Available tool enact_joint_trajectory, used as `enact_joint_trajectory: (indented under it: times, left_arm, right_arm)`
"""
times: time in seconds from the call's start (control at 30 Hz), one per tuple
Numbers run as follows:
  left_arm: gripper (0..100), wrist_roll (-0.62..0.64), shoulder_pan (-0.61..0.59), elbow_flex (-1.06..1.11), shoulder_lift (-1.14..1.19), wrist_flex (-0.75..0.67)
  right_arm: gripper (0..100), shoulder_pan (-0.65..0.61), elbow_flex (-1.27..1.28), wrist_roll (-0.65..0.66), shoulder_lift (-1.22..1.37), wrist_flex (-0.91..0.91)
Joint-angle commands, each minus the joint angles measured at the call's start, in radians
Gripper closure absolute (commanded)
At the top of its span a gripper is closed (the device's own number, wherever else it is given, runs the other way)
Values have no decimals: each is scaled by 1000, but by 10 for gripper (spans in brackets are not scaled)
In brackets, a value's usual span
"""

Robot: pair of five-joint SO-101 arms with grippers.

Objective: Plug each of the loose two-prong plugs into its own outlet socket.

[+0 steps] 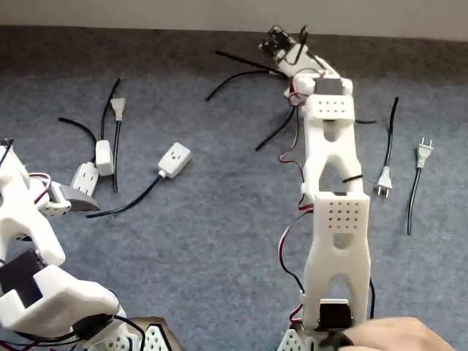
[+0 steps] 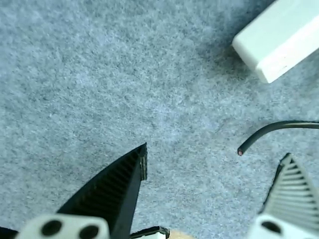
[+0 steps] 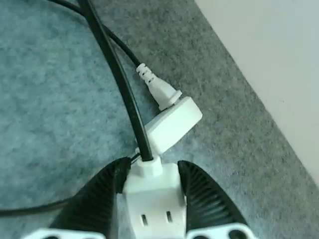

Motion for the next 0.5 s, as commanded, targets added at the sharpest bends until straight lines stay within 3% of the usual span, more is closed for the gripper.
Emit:
enact_joint_trajectory:
  times: [0.0, 0.13, 0.33, 0.47]
  left_arm:
    - [607, -2, -10, -4, -42, -2]
    - [607, -2, -10, -4, -42, 0]
    - [607, 0, -5, -7, -42, 28]
    - [607, 0, -4, -7, -42, 28]
  right_arm:
    - [985, -5, -56, -14, 67, -197]
    - [974, -4, -56, -3, 191, -389]
    - [717, 28, -56, 144, 337, -590]
    - [676, 62, -71, 146, 314, -644]
